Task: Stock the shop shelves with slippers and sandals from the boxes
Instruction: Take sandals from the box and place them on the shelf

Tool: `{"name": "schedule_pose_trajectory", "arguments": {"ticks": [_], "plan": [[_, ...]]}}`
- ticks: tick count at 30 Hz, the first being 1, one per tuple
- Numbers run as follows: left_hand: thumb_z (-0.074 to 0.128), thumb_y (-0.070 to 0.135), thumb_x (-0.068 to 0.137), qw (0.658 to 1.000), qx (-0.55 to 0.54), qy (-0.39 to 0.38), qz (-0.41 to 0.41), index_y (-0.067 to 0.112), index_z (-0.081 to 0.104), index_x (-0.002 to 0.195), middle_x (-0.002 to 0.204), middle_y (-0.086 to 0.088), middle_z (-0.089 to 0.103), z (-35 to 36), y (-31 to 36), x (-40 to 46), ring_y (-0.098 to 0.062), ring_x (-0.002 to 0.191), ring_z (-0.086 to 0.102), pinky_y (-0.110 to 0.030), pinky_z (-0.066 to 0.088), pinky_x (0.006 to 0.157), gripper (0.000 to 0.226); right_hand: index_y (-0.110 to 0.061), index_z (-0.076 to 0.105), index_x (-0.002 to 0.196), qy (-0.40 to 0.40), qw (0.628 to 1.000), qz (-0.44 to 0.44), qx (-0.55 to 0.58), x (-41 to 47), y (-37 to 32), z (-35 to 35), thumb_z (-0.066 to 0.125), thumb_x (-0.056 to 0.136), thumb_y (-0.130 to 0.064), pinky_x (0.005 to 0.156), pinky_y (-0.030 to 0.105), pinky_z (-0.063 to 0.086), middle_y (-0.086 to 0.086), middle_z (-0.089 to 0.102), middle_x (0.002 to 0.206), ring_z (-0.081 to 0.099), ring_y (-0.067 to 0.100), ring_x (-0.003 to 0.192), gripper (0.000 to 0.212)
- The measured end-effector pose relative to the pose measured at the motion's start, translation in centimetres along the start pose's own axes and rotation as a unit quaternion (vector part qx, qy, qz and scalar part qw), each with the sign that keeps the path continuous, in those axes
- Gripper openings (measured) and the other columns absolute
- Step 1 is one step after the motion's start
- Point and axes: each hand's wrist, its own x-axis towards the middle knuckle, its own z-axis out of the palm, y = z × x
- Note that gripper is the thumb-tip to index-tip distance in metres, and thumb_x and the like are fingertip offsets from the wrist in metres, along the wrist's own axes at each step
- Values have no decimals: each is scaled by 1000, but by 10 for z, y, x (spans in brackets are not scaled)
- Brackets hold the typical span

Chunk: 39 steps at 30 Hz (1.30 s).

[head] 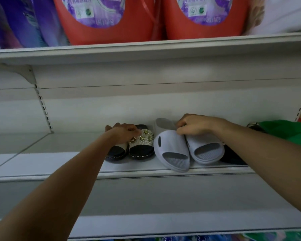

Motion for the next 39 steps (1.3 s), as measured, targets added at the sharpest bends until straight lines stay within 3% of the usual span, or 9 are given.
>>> {"name": "schedule_pose_trajectory", "arguments": {"ticks": [4,7,9,13,17,23,26,33,39], "plan": [[43,69,85,1000,-21,13,11,46,61,94,117,11,59,-3,-2,0,-18,116,44,-40,22,98,31,-23,63,67,-22,1000,-4,10,0,-5,-2,53,82,-36,79,40,47,-3,58,88,57,21,85,22],[47,69,83,998,-58,-2,13,45,61,79,111,10,60,-4,-8,1,-19,113,46,-40,23,101,28,-28,69,79,-42,999,0,23,-4,-10,-3,55,86,-45,86,39,47,-7,62,97,59,17,92,23],[49,66,83,998,-68,-2,16,44,63,84,114,8,59,-5,-12,1,-21,114,46,-39,25,102,27,-27,71,86,-39,999,4,27,-6,-11,-3,55,86,-47,86,37,48,-7,64,98,60,16,92,25],[51,60,84,996,-88,-17,29,43,65,85,114,7,60,-10,-27,-2,-22,114,46,-36,22,95,21,-23,65,75,-2,1000,14,25,-4,-13,6,55,85,-45,79,38,46,-7,60,87,58,19,86,26],[51,59,80,995,-93,-21,20,47,64,80,114,9,61,-15,-42,-6,-21,115,46,-36,21,94,18,-28,64,70,24,996,20,81,10,-16,23,54,82,-50,84,41,45,-10,58,84,57,20,85,27],[48,39,89,993,-69,56,78,45,58,105,105,14,65,-7,-20,-13,-16,111,55,-38,28,106,20,-37,59,118,24,997,1,71,12,-14,41,51,82,-55,104,44,40,-10,59,126,54,17,116,41],[48,42,93,985,-27,108,134,38,52,127,124,10,60,-7,8,-27,-16,120,53,-44,23,112,34,-35,40,139,58,997,-10,45,5,-11,46,52,87,-54,108,47,35,-4,44,144,42,21,131,57],[46,90,62,959,93,-33,265,47,28,143,156,13,23,8,44,-70,-18,142,25,-62,-5,112,94,-39,16,149,9,1000,-4,19,-35,4,44,66,82,-49,114,44,24,-5,14,155,14,25,143,84],[50,81,64,962,89,-31,255,49,31,140,154,4,25,21,54,-58,-23,141,28,-61,2,113,84,-37,18,149,12,1000,1,14,-42,17,45,69,81,-37,105,33,34,-4,22,147,33,22,133,85]]}}
